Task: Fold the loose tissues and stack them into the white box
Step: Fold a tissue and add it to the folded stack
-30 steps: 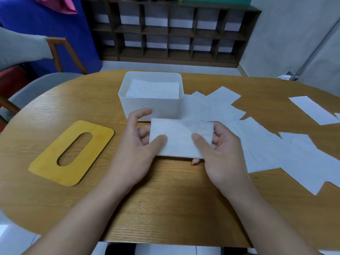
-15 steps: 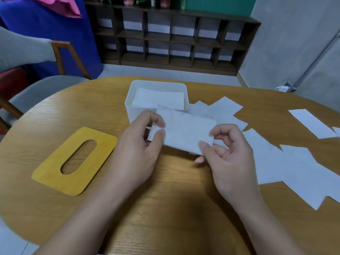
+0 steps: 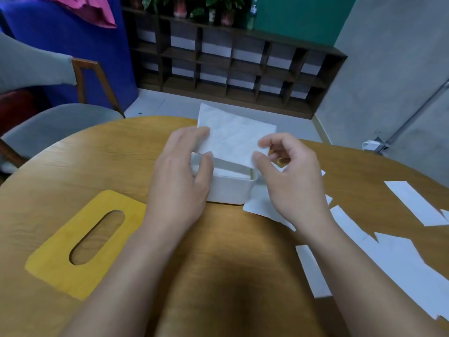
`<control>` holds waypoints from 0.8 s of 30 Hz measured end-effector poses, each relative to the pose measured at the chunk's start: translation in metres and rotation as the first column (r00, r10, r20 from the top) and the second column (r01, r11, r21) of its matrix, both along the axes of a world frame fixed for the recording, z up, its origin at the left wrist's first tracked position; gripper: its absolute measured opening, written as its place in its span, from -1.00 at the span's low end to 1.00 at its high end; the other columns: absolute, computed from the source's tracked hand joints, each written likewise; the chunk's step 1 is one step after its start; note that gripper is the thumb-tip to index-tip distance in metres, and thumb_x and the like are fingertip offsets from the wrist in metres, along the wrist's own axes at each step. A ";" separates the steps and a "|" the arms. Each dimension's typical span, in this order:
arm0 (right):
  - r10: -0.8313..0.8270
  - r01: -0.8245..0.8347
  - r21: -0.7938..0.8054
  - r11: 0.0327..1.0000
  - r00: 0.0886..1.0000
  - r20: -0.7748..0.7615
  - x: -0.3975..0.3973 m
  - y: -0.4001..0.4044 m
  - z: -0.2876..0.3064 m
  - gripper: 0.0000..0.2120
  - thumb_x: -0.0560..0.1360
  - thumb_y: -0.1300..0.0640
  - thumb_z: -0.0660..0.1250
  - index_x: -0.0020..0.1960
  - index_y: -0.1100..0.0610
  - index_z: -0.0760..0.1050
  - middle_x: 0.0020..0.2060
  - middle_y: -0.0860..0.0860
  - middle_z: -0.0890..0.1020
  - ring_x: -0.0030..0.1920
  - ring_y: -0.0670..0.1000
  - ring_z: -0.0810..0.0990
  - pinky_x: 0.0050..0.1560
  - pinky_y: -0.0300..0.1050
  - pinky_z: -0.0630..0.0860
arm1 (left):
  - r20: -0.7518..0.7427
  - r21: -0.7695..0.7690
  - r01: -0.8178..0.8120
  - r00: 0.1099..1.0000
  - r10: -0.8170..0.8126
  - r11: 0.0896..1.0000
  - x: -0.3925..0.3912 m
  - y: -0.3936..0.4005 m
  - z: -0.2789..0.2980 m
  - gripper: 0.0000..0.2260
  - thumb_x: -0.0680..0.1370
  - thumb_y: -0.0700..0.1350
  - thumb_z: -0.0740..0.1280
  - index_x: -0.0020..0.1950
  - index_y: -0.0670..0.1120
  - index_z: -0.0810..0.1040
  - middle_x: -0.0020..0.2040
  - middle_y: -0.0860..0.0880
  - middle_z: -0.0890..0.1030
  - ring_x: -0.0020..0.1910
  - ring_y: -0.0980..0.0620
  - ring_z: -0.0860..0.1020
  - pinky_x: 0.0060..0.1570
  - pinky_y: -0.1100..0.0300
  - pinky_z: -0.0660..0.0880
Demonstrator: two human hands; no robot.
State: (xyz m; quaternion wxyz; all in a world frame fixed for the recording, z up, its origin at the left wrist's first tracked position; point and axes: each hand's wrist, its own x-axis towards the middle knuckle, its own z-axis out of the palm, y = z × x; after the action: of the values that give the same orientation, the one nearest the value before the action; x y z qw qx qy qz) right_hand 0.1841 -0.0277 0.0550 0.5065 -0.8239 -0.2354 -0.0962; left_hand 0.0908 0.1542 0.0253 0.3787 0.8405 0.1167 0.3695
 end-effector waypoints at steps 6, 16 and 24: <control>0.054 -0.053 -0.153 0.987 0.999 0.007 0.021 0.016 -0.012 -0.91 0.65 0.01 0.42 -0.05 -0.08 0.62 -0.13 -0.18 0.66 -0.08 -0.10 0.56 0.21 0.13 0.57 | -0.126 0.107 -0.169 0.975 0.181 0.980 0.007 0.008 -0.009 -0.75 0.75 0.01 0.29 0.41 0.09 0.61 0.26 0.12 0.63 0.28 -0.01 0.44 0.21 0.10 0.15; 0.099 0.007 -0.496 0.868 0.978 0.186 0.033 0.014 -0.003 -0.82 0.56 -0.21 0.53 0.11 -0.20 0.69 0.30 -0.30 0.55 0.37 -0.06 0.36 0.32 -0.09 0.10 | -0.099 0.201 -0.194 0.971 0.217 0.960 0.005 0.008 -0.010 -0.82 0.73 -0.02 0.32 0.28 0.03 0.66 0.33 0.04 0.57 0.40 -0.09 0.42 0.40 -0.07 0.27; 0.109 -0.121 -0.547 0.828 0.993 -0.053 0.046 0.019 0.007 -0.64 0.39 -0.34 0.62 0.10 -0.23 0.69 0.17 -0.21 0.69 0.34 0.03 0.44 0.36 0.03 0.35 | -0.172 0.274 -0.029 0.982 0.079 0.961 0.010 -0.002 -0.015 -0.68 0.76 0.00 0.21 -0.16 0.03 0.56 -0.23 0.08 0.58 -0.09 -0.04 0.55 0.32 -0.04 0.38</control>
State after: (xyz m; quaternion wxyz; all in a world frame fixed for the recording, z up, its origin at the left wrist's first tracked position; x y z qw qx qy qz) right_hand 0.2305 -0.0090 0.0615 0.2559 -0.9198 -0.2972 0.0141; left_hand 0.1008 0.1522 0.0107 0.2381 0.9108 0.1221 0.3144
